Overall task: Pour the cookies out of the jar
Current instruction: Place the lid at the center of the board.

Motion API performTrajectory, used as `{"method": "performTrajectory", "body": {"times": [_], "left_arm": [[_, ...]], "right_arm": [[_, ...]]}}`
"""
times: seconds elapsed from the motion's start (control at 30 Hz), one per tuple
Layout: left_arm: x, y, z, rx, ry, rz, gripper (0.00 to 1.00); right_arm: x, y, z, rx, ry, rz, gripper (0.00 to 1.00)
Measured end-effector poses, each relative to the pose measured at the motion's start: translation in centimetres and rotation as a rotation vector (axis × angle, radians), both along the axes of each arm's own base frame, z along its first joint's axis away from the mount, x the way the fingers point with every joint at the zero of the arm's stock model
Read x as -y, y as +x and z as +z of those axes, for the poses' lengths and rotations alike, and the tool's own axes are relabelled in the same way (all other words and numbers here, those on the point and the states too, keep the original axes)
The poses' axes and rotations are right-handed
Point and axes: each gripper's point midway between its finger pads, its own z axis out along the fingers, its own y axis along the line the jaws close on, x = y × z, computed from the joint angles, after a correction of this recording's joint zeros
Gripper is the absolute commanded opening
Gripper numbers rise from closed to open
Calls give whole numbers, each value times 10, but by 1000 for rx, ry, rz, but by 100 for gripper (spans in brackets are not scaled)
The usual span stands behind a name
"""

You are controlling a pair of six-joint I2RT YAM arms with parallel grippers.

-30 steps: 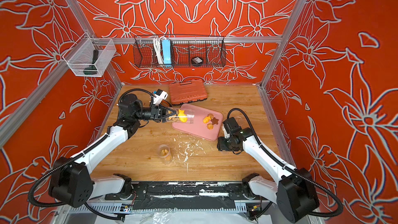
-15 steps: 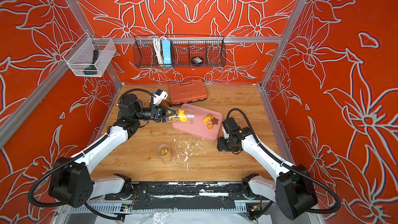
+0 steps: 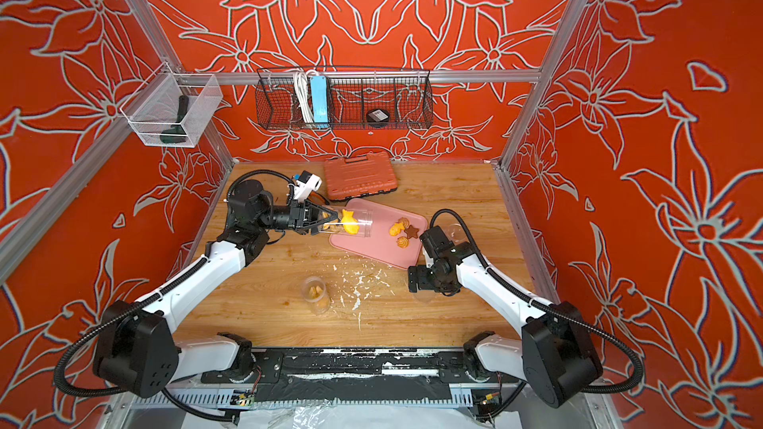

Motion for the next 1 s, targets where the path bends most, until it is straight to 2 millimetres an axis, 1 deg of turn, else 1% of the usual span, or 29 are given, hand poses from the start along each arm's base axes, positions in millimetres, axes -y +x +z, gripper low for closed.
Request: {"method": "performTrajectory", "body": {"times": [0.5,0.63,0.73,0.9,1.0], "left_arm": [[0,0,0,0,0,0,58],[0,0,0,2,0,0,58],[0,0,0,10,0,0,58],[0,2,-3,16,3,0,58],[1,6,-8,12,8,0,58]], "right_arm": [[0,0,0,1,1,0,99],[-3,0,7,23,25,3,99],[-8,1,24,70,75,9,99],[-23,9,73,210,203,28,99],[-33,9,97,268,288,52,99]]}}
